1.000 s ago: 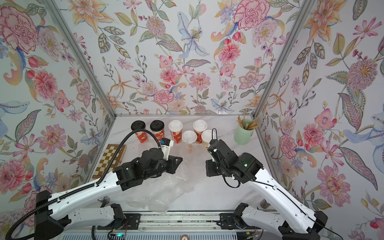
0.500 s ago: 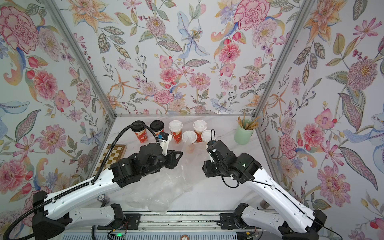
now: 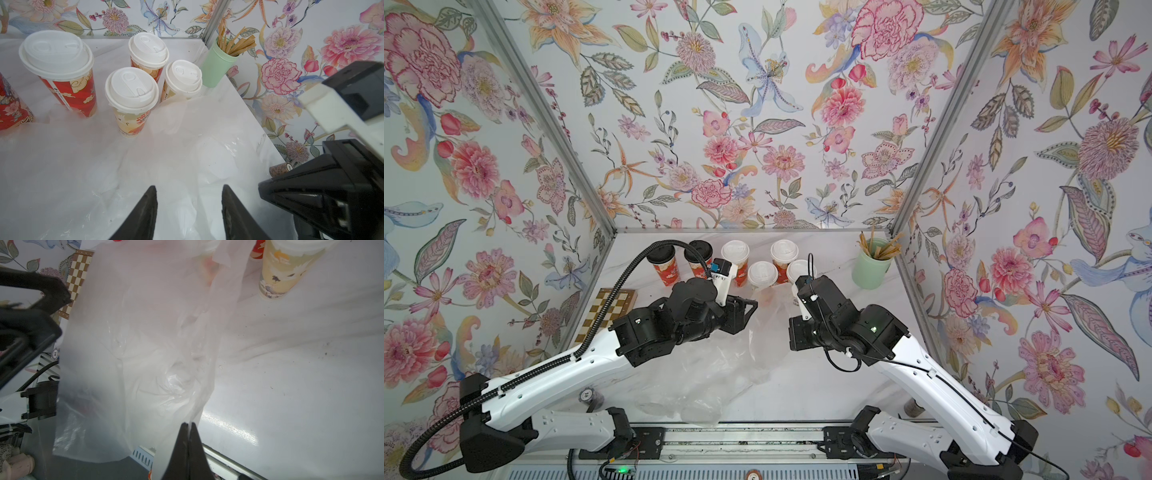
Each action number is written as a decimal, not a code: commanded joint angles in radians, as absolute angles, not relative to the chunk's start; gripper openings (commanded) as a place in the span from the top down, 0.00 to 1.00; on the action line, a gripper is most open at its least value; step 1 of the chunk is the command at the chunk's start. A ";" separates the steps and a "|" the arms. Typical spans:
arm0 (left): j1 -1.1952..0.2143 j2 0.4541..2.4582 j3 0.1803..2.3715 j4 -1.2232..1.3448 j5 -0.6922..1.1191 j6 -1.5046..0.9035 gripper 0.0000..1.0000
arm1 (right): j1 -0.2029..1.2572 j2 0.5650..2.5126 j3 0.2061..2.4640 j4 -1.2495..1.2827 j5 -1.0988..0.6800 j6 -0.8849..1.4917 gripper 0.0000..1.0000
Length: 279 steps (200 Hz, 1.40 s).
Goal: Pack milk tea into plastic carrier bags
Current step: Adjust the plastic carrier bag at the center of the board.
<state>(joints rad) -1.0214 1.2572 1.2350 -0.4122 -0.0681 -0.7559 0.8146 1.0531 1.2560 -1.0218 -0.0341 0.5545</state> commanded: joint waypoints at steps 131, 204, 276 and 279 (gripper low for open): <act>-1.053 1.165 1.271 -0.575 -0.194 -0.819 0.41 | 0.837 1.031 1.255 -0.940 0.009 0.687 1.00; -1.146 1.171 1.284 -0.688 -0.249 -1.033 0.35 | 0.867 0.962 1.149 -0.755 0.016 0.853 1.00; -1.268 1.212 1.265 -0.811 -0.355 -1.299 0.31 | 0.880 0.954 1.137 -0.736 0.014 0.848 1.00; -1.271 1.211 1.269 -0.818 -0.361 -1.305 0.30 | 0.880 0.952 1.136 -0.736 0.015 0.848 1.00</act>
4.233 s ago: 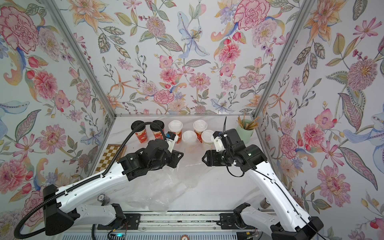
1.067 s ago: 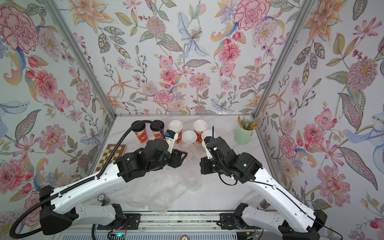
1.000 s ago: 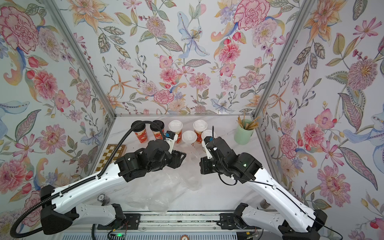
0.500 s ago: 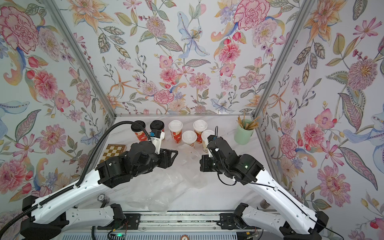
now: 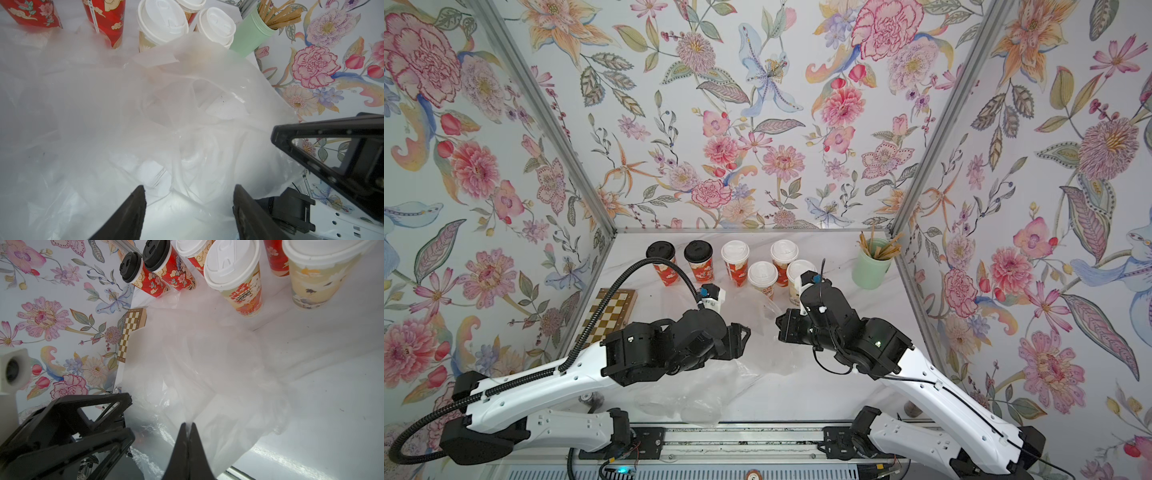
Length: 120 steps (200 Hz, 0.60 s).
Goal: Pack milk tea into plastic carrier bags
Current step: Adjust the plastic carrier bag at the center of the board.
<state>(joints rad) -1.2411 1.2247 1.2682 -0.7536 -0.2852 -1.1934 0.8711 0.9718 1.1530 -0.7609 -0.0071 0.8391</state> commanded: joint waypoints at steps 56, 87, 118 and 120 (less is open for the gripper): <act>-1.291 1.166 1.211 -0.826 -0.378 -1.396 0.26 | 0.880 0.938 1.124 -0.733 0.018 0.837 1.00; -1.286 1.141 1.096 -0.609 -0.327 -1.367 0.28 | 0.879 0.936 1.117 -0.724 0.001 0.831 1.00; -1.259 1.093 1.016 -0.467 -0.350 -1.338 0.42 | 0.879 0.930 1.115 -0.723 -0.005 0.825 1.00; -1.256 1.089 1.008 -0.456 -0.348 -1.335 0.43 | 0.879 0.928 1.114 -0.724 -0.006 0.825 1.00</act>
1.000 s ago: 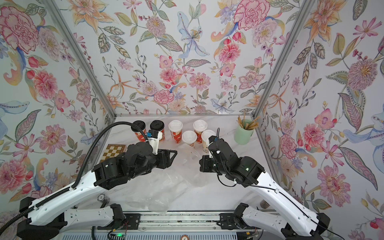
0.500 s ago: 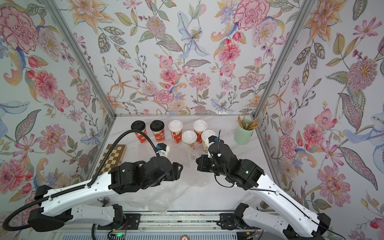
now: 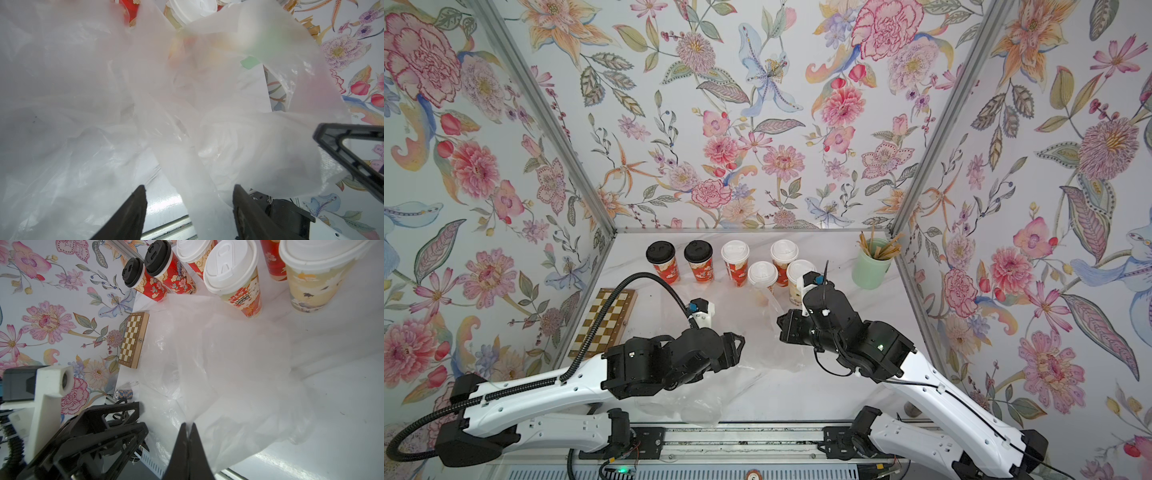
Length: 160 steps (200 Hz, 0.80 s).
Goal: Pack milk tea into plastic carrier bags
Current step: Adjust the plastic carrier bag at the center of the board.
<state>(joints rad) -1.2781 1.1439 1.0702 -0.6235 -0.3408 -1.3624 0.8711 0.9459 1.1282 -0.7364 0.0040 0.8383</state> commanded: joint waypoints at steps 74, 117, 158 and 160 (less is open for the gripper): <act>-1.119 1.089 0.919 -0.280 -0.245 -1.231 0.67 | 0.877 0.899 1.082 -0.724 -0.012 0.846 1.00; -1.077 1.122 0.977 -0.308 -0.212 -1.134 0.91 | 0.879 0.863 1.055 -0.729 -0.014 0.885 1.00; -1.074 1.177 1.137 -0.438 -0.190 -1.025 0.99 | 0.884 0.829 1.071 -0.776 -0.014 0.922 1.00; -1.073 1.179 1.141 -0.444 -0.189 -1.022 0.99 | 0.884 0.828 1.072 -0.777 -0.014 0.925 1.00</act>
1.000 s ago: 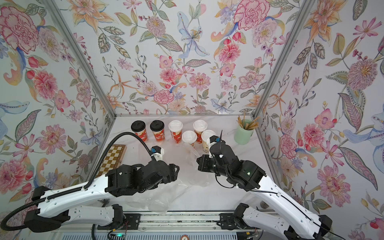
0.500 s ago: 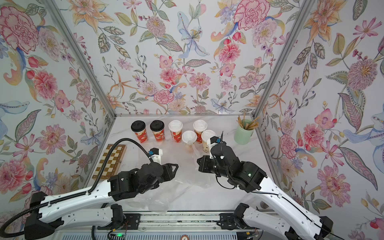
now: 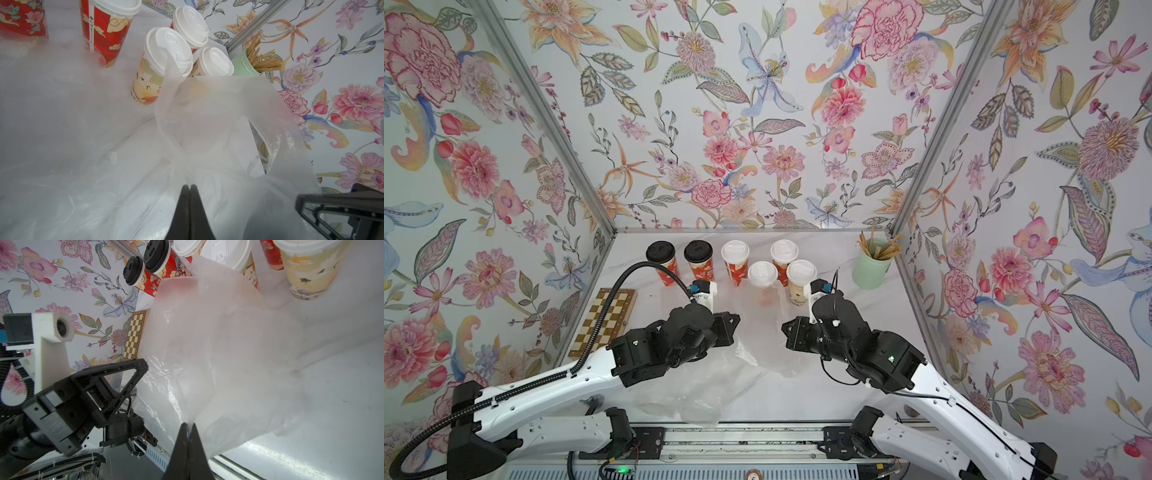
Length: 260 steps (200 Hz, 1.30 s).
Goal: Pack milk tea into plastic carrier bags
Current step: Adjust the plastic carrier bag at the center of the board.
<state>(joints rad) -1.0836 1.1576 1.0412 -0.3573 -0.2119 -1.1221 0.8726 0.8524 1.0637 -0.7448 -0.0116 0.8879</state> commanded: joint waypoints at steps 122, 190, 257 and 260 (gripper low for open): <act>-1.067 1.236 1.195 -0.584 -0.152 -0.980 1.00 | 0.885 0.816 1.012 -0.795 -0.003 0.932 1.00; -1.048 1.279 1.231 -0.669 -0.156 -0.945 0.64 | 0.850 0.850 1.049 -0.793 0.019 0.804 0.55; -1.030 1.294 1.259 -0.603 -0.090 -0.919 0.62 | 0.698 0.966 1.116 -0.792 -0.100 0.631 0.58; -1.029 1.291 1.256 -0.602 -0.090 -0.921 0.62 | 0.693 0.971 1.119 -0.792 -0.105 0.626 0.60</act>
<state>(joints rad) -1.0405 1.3018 1.2274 -0.6235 -0.1230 -0.9432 0.7296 0.9382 1.0798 -0.7879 -0.0467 0.7094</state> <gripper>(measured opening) 0.379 0.433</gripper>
